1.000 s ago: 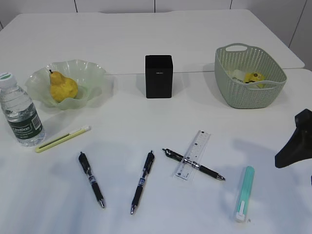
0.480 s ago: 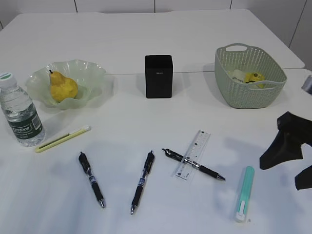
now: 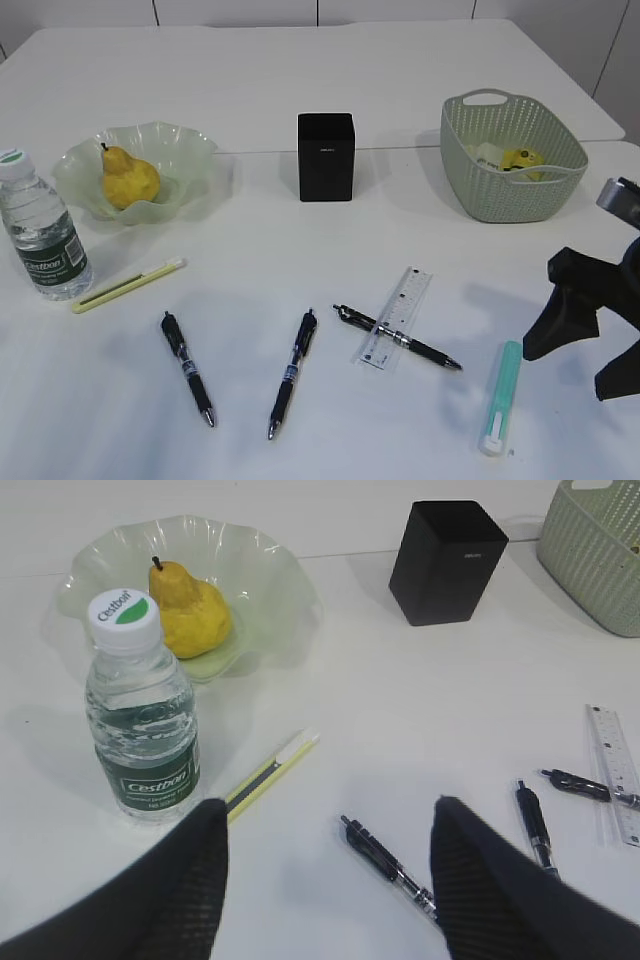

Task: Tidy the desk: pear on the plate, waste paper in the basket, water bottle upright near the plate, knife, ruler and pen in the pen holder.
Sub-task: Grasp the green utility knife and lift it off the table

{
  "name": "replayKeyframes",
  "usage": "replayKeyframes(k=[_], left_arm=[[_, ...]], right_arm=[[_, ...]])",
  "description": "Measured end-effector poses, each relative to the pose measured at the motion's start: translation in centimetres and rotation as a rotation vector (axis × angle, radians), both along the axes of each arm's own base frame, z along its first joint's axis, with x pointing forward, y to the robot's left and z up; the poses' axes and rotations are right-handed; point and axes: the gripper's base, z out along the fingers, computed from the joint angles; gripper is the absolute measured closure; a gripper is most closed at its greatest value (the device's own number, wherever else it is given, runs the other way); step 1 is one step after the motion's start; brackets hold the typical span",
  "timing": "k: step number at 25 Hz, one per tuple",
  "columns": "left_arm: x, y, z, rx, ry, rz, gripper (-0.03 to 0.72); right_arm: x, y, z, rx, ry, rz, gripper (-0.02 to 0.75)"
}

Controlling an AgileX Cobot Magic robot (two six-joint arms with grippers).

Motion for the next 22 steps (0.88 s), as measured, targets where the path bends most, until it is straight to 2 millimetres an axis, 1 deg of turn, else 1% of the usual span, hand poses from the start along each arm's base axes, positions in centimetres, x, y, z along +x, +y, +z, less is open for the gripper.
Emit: replayKeyframes(k=[15, 22], left_arm=[[-0.01, 0.01, 0.01, 0.002, -0.001, 0.000, 0.252], [-0.01, 0.05, -0.01, 0.019, -0.004, -0.004, 0.270]], right_arm=[[0.31, -0.25, -0.09, -0.023, -0.013, -0.052, 0.152], [0.41, 0.11, 0.10, 0.012, -0.054, 0.010, 0.152]])
